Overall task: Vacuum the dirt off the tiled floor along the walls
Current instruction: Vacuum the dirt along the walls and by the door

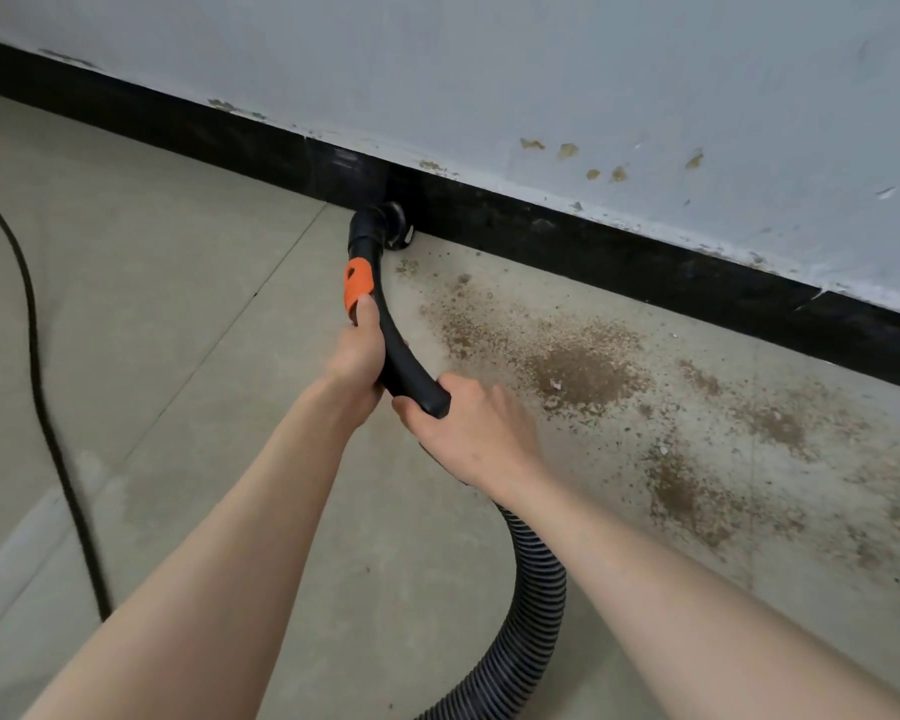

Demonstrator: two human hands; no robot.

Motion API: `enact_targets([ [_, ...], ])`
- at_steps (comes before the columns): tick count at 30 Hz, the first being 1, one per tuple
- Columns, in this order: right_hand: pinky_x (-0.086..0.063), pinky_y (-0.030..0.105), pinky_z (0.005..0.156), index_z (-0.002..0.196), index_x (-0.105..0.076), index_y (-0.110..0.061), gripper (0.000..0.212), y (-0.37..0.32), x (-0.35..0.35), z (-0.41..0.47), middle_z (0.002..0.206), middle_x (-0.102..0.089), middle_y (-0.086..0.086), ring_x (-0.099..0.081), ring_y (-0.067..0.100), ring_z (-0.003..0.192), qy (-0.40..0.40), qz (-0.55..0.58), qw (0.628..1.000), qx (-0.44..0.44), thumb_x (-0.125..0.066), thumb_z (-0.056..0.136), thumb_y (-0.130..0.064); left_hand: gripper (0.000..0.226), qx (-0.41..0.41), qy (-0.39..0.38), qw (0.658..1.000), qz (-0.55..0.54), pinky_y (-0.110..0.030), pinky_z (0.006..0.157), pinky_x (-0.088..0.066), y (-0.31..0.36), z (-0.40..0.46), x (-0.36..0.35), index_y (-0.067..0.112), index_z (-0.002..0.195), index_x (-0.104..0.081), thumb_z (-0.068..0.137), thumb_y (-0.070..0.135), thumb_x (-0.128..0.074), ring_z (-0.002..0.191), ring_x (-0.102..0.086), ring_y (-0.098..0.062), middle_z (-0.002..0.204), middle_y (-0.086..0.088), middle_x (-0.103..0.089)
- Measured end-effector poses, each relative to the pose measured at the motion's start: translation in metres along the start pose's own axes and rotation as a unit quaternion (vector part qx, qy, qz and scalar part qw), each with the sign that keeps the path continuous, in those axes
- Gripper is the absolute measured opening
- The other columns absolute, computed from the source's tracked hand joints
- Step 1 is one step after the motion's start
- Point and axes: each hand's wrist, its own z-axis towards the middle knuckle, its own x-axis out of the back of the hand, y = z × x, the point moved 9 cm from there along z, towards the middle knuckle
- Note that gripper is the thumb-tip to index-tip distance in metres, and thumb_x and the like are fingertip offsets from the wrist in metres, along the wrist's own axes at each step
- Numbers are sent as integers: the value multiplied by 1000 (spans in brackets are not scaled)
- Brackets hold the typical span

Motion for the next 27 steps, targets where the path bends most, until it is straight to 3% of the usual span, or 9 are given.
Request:
enact_targets([
  [4, -34, 34, 59, 71, -39, -22, 47, 13, -5, -12, 69, -55, 0, -54, 29, 71, 20, 39, 999, -25, -49, 87, -65, 51, -22, -16, 998, 53, -32, 83, -45, -1, -7, -6, 3, 121, -43, 100, 48, -31, 86, -53, -19, 94, -6, -53],
  [6, -34, 34, 57, 70, -37, -23, 46, 18, -5, -19, 67, -54, -1, -55, 28, 70, 25, 49, 998, -32, -48, 87, -64, 53, -23, -25, 997, 69, -33, 84, -46, -3, -12, -10, 1, 126, -42, 100, 46, -31, 87, -52, -20, 93, -7, -52],
  [13, -38, 30, 52, 76, -45, -22, 43, 50, 7, -45, 69, -61, -2, -58, 22, 64, 37, 61, 996, -56, -47, 87, -64, 53, -18, -49, 992, 117, -27, 63, -45, -20, -35, -44, 1, 125, -45, 100, 46, -30, 75, -53, -16, 84, -4, -52],
  [17, -34, 30, 49, 74, -43, -23, 44, 73, 11, -63, 66, -60, -2, -57, 19, 59, 50, 69, 994, -73, -47, 88, -64, 56, -22, -63, 987, 144, -31, 72, -46, -34, -47, -63, -1, 128, -42, 101, 46, -29, 85, -54, -21, 90, -6, -53],
  [21, -38, 30, 51, 78, -45, -22, 44, 90, 16, -79, 71, -65, -1, -60, 23, 64, 61, 73, 991, -89, -46, 88, -65, 57, -10, -87, 984, 153, -33, 78, -45, -44, -59, -81, 0, 134, -38, 101, 45, -29, 107, -55, -29, 121, -17, -55],
  [25, -35, 30, 49, 77, -45, -23, 43, 102, 21, -95, 66, -61, -1, -58, 22, 61, 82, 75, 988, -104, -46, 88, -65, 53, -5, -120, 983, 142, -32, 78, -44, -53, -70, -98, 0, 133, -40, 102, 42, -31, 101, -56, -27, 101, -8, -54],
  [27, -32, 30, 47, 75, -44, -22, 44, 108, 24, -103, 62, -58, -2, -55, 18, 56, 93, 79, 986, -116, -46, 88, -64, 52, -3, -129, 980, 154, -32, 78, -45, -58, -75, -106, 1, 132, -41, 101, 43, -32, 100, -57, -27, 104, -11, -56],
])
